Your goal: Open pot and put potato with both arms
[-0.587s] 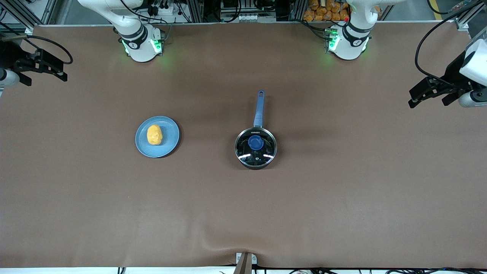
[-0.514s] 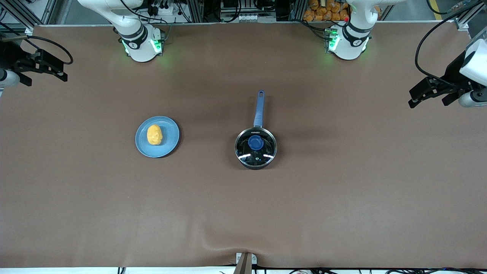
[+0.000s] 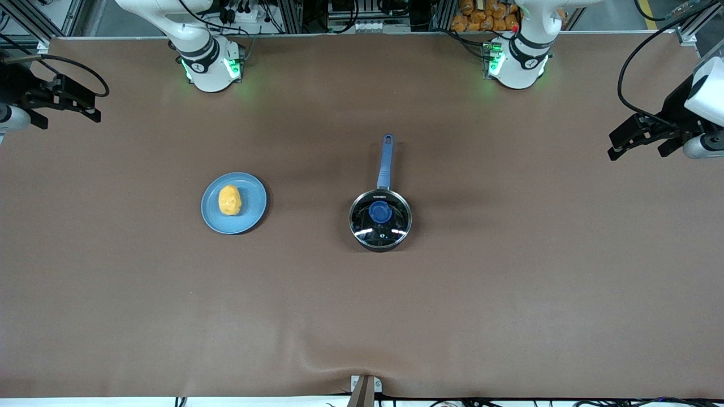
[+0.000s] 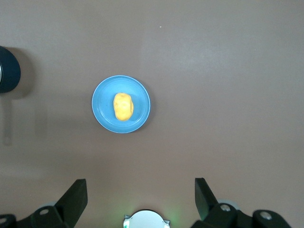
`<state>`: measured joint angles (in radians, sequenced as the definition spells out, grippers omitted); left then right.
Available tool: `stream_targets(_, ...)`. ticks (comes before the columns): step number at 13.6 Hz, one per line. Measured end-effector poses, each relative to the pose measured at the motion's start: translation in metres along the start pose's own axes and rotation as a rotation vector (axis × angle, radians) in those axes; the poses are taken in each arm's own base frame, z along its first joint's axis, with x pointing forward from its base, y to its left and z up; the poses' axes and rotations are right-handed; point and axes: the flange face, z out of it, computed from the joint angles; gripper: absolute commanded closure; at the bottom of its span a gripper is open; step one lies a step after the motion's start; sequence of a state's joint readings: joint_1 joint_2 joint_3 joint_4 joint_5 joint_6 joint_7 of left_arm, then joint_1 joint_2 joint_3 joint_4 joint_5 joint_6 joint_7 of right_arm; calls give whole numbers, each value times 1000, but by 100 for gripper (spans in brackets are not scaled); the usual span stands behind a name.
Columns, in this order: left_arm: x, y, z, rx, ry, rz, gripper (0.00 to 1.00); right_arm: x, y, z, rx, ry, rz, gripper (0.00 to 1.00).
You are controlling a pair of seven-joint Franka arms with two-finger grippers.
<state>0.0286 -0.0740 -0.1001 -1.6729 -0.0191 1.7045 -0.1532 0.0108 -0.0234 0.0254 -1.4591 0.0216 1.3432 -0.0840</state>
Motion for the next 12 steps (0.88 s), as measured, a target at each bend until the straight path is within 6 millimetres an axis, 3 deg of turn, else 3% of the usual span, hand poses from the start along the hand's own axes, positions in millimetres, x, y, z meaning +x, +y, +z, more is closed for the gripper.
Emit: stream_targets(12,1,-11,2,0,-7,-19,0,0,0,0,0,-1,1,0)
